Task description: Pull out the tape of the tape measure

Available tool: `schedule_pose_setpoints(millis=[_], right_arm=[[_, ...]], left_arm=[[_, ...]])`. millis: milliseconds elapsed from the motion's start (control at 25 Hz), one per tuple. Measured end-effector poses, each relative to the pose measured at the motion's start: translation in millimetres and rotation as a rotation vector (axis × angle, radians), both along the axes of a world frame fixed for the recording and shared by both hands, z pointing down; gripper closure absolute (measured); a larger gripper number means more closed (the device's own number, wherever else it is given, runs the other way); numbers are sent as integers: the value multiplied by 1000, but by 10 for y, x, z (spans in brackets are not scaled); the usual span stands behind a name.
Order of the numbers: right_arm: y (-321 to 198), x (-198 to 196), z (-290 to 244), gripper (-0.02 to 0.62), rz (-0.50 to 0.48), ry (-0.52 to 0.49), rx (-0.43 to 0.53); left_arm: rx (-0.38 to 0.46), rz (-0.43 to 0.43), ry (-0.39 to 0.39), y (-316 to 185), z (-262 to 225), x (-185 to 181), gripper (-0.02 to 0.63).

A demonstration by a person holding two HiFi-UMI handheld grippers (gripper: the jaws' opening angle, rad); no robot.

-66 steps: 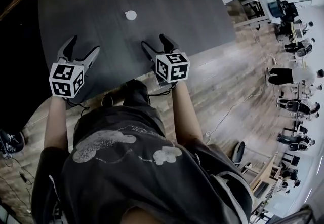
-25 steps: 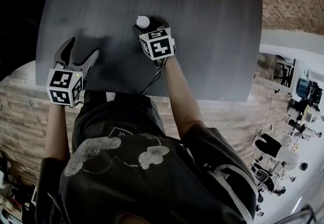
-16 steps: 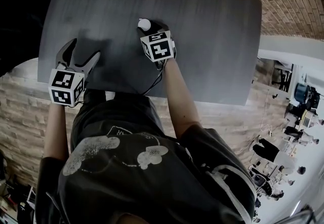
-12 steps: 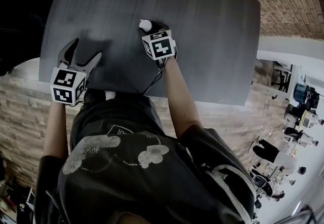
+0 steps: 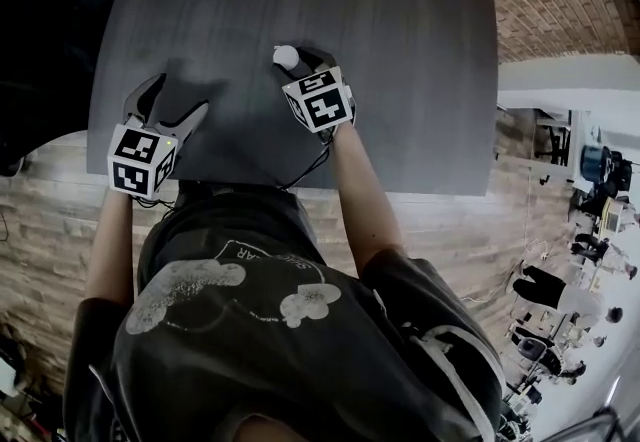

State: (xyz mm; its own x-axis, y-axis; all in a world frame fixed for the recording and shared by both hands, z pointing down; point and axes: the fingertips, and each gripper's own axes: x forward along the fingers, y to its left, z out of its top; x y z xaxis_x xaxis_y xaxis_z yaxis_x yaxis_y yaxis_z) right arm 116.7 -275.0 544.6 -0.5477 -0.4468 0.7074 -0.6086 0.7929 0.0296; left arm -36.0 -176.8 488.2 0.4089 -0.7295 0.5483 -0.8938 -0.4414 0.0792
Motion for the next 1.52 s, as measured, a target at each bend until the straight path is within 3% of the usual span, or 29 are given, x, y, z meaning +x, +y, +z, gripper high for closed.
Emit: schedule_pose_setpoints(millis=[400, 680, 880, 1200, 1520], right_arm=[[146, -211, -782, 365, -132, -22, 143], [382, -405, -1069, 364, -293, 10, 184], [626, -556, -1206, 364, -396, 32, 206], [885, -686, -1193, 364, -446, 49, 201], [1025, -678, -1183, 364, -455, 70, 199]], left_arm=[[136, 75, 15, -313, -402, -70, 225], [214, 213, -7, -488, -605, 180, 225], [257, 253, -5, -511, -664, 281, 225], [266, 314, 17, -443, -644, 328, 227], [271, 315, 27, -398, -665, 376, 227]])
